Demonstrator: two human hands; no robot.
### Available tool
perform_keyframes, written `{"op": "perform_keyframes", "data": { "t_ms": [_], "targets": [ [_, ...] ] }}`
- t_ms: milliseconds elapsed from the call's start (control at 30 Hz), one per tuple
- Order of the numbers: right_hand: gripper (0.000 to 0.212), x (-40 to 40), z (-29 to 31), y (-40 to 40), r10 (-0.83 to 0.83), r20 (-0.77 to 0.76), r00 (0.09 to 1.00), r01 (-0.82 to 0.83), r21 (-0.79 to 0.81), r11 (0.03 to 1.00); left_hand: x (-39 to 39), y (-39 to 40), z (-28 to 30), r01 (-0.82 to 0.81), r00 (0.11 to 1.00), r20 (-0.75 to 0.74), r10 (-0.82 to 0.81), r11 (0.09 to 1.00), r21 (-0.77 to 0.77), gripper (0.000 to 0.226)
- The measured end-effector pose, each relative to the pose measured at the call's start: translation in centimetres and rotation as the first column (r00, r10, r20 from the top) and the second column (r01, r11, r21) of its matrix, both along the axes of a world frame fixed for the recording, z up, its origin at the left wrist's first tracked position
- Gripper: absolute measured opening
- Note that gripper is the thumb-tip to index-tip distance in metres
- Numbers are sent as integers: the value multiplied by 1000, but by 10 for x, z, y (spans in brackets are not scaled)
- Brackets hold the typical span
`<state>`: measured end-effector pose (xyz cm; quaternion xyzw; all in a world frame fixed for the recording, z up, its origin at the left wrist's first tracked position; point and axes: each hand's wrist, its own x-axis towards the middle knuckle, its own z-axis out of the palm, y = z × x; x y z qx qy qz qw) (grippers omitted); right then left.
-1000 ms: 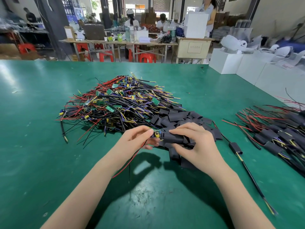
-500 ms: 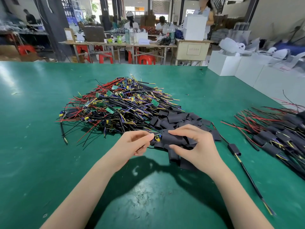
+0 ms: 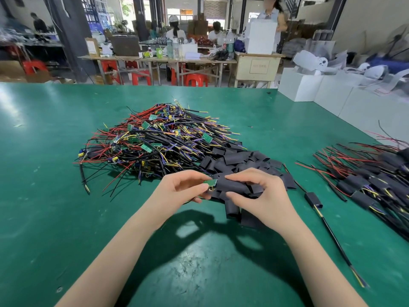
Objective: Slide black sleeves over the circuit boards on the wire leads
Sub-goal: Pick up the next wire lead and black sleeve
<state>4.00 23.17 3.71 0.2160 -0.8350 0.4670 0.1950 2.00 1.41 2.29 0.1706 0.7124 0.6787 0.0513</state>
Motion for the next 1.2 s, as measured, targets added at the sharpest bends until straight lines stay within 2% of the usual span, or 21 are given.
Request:
{"op": "perform_keyframes", "data": {
  "t_ms": [133,333,567,667,833,1067,1200],
  "targets": [
    [30,1,-1,-2,2,31,1000,-1,-46,999,2,1,4,-28,998,-50,27,999,-17,14],
    [36,1,-2,-4,11,-71,997,-4,91,996,-1,0,1,-13,1000,-5,13,1000,8,16],
    [35,1,-6,-6,1,-46,999,7,163,987,-1,-1,-2,1,1000,-21,-2,999,-45,23],
    [34,1,-5,-6,-17,-62,998,26,139,990,-3,-5,1,-14,1000,22,15,997,-71,23],
    [32,2,-4,-7,-13,-52,999,19,115,993,-5,-14,5,-38,999,9,39,996,-81,5],
    [32,2,-8,-10,-4,14,1000,3,104,995,0,-6,5,-38,996,-81,29,993,-115,7],
    [29,3,-10,-13,21,39,999,-26,118,993,1,-1,1,28,1000,-11,-30,991,-128,8]
  ]
}}
